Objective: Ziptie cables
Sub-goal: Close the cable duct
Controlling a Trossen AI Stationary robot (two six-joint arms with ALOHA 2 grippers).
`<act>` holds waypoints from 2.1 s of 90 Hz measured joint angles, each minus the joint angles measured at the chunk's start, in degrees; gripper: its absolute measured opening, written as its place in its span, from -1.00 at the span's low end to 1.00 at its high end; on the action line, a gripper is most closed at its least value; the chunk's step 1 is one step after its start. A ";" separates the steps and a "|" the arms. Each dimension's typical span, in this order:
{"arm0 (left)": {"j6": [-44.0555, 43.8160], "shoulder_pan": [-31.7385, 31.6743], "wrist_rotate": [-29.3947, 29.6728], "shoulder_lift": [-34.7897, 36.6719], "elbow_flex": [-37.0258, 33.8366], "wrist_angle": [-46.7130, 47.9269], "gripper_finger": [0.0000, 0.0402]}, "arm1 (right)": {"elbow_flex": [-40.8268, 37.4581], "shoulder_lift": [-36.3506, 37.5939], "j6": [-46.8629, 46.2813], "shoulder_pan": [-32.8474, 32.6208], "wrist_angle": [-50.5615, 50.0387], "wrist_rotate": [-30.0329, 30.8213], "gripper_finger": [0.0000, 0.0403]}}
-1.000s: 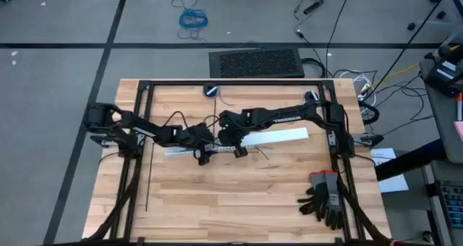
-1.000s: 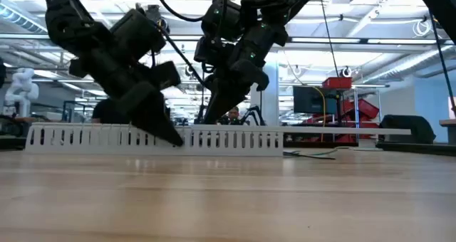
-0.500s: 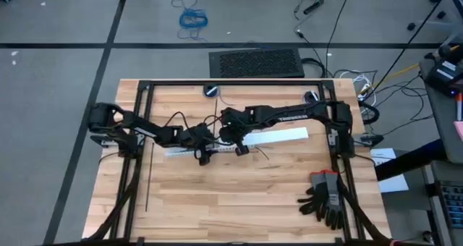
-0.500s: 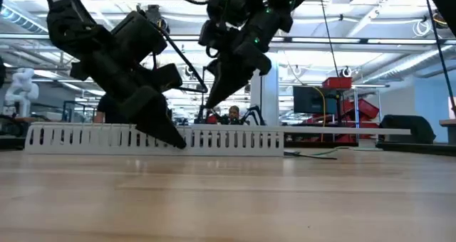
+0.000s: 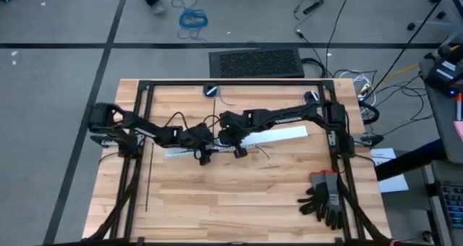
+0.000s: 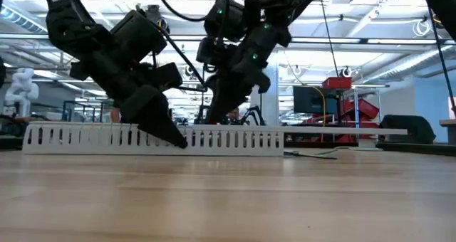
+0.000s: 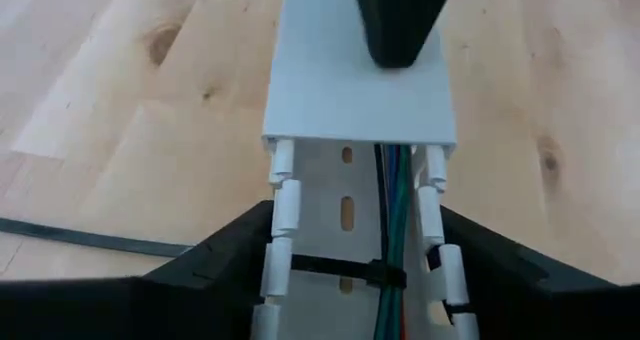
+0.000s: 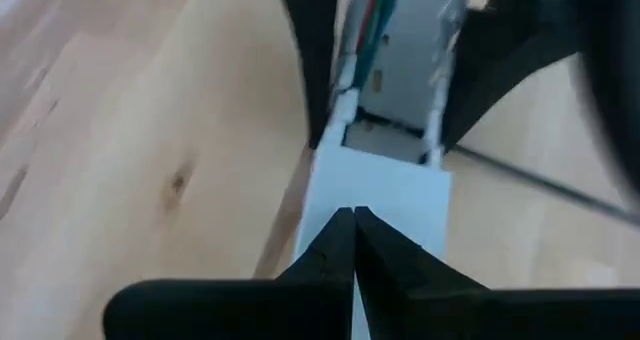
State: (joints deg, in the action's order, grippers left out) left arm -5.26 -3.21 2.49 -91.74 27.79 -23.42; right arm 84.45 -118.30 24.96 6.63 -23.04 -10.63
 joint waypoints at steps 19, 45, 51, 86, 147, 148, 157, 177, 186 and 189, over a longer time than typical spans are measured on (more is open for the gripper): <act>0.02 0.00 -0.05 0.02 -0.07 0.08 0.18 | -0.01 -2.32 -1.24 0.10 6.57 -2.98 -1.00; 1.09 -0.02 -1.01 0.06 0.09 0.21 0.19 | -0.24 -2.04 -0.71 -0.17 9.61 -2.91 -1.00; 1.32 -0.04 -1.80 0.88 0.40 1.04 0.24 | -0.41 -0.96 0.68 -0.69 9.76 -1.44 -1.00; 2.98 -0.02 -2.65 5.68 2.14 6.12 0.35 | -0.33 4.19 0.67 -0.98 6.03 0.29 -1.00; 1.57 -0.02 -1.82 12.44 2.15 26.21 0.36 | -0.29 3.08 -2.88 -1.88 3.92 0.00 -1.00; 1.56 -0.02 -1.81 12.44 2.15 26.28 0.36 | -0.27 2.91 -2.88 -1.88 4.09 -0.01 -1.00; 1.56 -0.02 -1.74 13.12 2.05 28.66 0.36 | -0.26 1.34 -3.29 -1.88 4.59 -0.23 -1.00; 1.49 -0.02 -1.52 13.09 -0.10 28.91 0.36 | -0.20 -1.17 -3.95 -1.88 8.86 -0.31 -1.00; 1.20 -0.02 -1.52 13.07 -0.79 28.57 0.32 | -0.20 -1.61 -3.95 -1.88 10.47 -0.33 -1.00; 1.18 -0.02 -1.52 13.07 -1.02 28.16 0.30 | -0.20 -1.60 -3.94 -1.88 10.46 -0.28 -1.00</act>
State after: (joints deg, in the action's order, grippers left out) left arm -4.08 -3.22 0.97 -78.67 26.77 4.74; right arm 84.25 -119.90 21.02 4.75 -12.58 -10.91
